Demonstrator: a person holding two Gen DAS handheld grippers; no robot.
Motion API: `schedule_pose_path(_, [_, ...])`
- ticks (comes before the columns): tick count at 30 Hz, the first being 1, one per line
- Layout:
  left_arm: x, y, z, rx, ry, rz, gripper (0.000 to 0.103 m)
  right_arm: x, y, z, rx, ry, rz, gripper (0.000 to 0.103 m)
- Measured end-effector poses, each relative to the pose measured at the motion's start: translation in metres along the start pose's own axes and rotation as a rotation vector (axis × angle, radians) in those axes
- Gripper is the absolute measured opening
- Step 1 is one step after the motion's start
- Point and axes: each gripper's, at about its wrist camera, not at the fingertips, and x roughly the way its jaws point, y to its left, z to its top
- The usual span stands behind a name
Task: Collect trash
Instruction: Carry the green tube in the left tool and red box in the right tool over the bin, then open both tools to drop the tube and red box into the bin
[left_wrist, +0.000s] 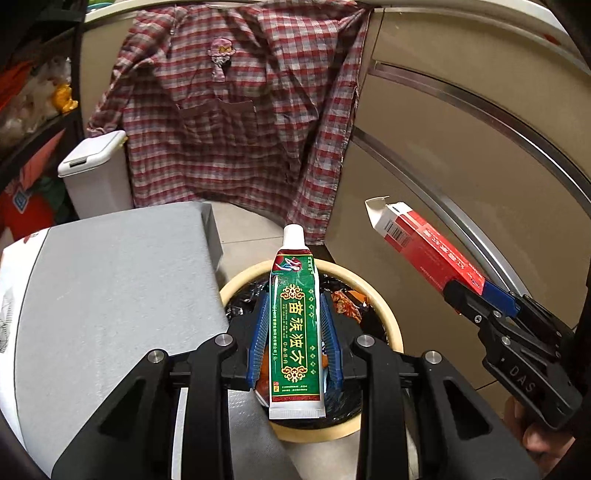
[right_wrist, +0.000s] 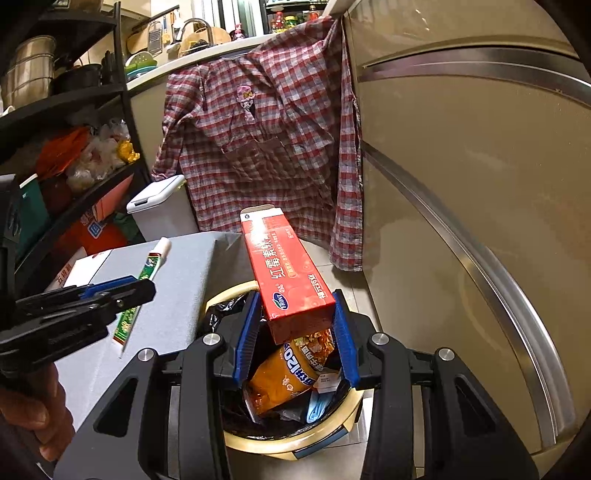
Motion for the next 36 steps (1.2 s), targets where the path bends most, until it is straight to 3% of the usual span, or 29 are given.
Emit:
schedule_pose_path(18, [0.025,-0.008,0.010,0.026,0.040,0.003,0.028,0.019,0.000,0.002,0.008,0.041,0.008,0.038])
schedule_pose_path(21, [0.027,-0.008,0.014,0.020,0.040,-0.010,0.040,0.021,0.000,0.001,0.011,0.046,0.007,0.038])
schedule_pose_path(30, [0.016,-0.007,0.013,0.027,0.023,-0.015,0.040,0.020,-0.003,0.000,0.023,0.045,0.019,0.038])
schedule_pose_path(36, [-0.014,0.003,0.005,0.023,-0.005,-0.002,0.040,0.010,-0.002,0.000,0.029,0.023,0.023,0.039])
